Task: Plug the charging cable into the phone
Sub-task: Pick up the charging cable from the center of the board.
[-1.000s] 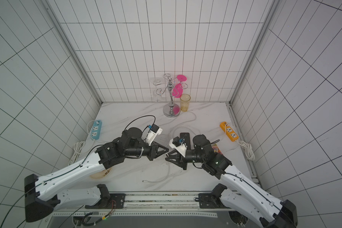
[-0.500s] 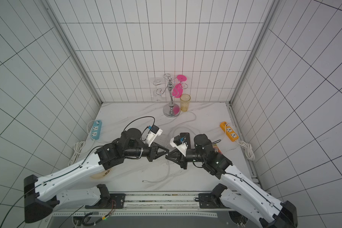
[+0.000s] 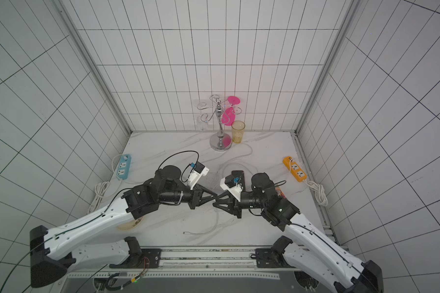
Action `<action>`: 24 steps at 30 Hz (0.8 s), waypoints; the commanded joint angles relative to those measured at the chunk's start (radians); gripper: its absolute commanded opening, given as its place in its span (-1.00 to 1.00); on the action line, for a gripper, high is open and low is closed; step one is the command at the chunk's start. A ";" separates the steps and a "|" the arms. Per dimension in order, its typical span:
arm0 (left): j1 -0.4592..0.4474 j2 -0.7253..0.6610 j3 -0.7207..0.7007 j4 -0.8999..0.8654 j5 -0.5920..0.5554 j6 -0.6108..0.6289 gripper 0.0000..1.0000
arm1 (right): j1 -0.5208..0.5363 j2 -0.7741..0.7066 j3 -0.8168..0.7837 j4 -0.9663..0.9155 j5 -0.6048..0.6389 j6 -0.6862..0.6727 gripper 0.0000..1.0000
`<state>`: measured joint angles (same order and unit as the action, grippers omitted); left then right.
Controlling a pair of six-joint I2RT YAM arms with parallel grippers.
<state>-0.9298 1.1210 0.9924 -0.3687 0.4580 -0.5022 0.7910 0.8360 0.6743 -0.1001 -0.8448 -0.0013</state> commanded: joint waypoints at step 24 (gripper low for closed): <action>0.009 -0.014 -0.040 0.081 0.056 0.012 -1.00 | -0.009 0.041 -0.021 0.131 -0.132 0.105 -0.74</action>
<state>-0.9218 1.1091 0.9668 -0.3218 0.5056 -0.4999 0.7845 0.8772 0.6575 -0.0242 -0.9333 0.0895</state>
